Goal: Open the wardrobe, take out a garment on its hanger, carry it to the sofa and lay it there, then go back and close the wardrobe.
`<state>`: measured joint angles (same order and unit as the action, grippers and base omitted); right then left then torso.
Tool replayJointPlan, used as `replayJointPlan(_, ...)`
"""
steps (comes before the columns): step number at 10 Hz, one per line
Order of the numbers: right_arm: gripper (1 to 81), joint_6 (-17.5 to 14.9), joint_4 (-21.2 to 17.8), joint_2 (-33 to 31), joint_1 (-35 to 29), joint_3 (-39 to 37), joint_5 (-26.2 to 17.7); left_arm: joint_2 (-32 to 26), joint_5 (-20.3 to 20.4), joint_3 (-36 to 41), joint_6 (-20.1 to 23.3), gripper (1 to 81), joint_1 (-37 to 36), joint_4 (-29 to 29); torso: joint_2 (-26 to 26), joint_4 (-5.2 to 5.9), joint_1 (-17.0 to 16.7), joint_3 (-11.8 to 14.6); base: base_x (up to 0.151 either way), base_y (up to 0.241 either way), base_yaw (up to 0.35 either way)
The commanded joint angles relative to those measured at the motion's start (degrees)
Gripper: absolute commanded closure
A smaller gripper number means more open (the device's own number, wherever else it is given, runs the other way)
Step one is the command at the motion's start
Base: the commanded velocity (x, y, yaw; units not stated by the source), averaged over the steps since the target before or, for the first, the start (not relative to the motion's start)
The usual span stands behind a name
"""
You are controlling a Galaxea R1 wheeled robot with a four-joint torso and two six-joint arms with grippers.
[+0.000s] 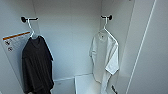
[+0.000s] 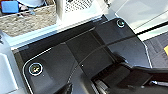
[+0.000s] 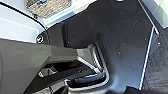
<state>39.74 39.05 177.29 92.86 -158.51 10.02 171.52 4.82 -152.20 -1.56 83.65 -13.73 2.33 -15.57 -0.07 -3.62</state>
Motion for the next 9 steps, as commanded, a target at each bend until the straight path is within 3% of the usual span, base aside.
replayJointPlan(1, 1.0, 0.0, 0.7, 0.4, -2.4, 0.2, -2.2, -7.7, -5.3, 14.4, 0.0, 1.0, -10.1, -0.3, 0.0, 0.00, 0.1, 0.0, 0.000, 0.000, 0.000)
replayJointPlan(3, 1.0, 0.0, 0.7, 0.5, -2.6, 0.2, -2.1, -11.1, -12.4, 21.2, -0.6, 1.0, -16.8, 0.0, 0.0, 0.00, 0.1, 0.0, 0.000, 0.000, 0.000)
replayJointPlan(9, 1.0, 0.0, 0.7, 0.4, -3.2, -0.2, -2.2, -11.0, -16.5, 21.9, -3.4, 1.0, -30.0, 1.7, 0.0, -0.02, 0.1, 0.0, 0.000, 0.000, 0.000)
